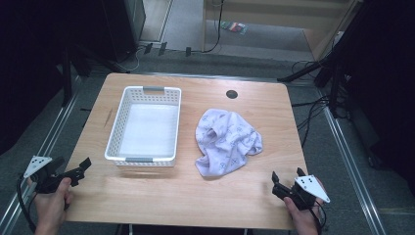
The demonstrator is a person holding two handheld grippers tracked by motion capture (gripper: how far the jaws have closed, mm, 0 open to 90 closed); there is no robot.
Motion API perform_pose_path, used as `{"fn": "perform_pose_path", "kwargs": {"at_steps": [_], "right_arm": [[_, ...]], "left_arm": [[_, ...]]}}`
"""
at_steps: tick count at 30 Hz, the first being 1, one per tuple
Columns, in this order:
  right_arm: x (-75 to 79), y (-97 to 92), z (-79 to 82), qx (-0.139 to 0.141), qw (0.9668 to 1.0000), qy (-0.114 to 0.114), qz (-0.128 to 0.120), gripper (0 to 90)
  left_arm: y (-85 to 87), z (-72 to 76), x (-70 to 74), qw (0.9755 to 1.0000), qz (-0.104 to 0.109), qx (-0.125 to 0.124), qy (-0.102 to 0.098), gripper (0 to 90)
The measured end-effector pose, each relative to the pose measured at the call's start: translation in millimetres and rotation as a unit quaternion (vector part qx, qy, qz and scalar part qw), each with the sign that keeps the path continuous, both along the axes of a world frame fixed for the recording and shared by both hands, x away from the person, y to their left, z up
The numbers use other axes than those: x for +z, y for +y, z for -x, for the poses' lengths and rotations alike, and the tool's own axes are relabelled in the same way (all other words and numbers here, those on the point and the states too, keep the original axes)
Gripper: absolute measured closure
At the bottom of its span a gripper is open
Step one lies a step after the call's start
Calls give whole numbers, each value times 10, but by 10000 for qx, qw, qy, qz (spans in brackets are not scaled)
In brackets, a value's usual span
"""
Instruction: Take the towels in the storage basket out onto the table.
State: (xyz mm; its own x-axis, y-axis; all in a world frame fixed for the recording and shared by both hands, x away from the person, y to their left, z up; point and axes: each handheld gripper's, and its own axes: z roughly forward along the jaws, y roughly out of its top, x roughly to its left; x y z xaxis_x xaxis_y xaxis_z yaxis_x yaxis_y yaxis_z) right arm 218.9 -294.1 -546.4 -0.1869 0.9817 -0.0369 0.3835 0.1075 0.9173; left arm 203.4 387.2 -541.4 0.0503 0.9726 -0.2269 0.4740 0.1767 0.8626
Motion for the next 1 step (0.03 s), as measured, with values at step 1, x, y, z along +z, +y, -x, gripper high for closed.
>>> {"fn": "perform_pose_path", "kwargs": {"at_steps": [1], "right_arm": [[0,1,-1,1,10000,4,7,127]], "left_arm": [[-8,11,14,10000,-22,34,-62,0]]}}
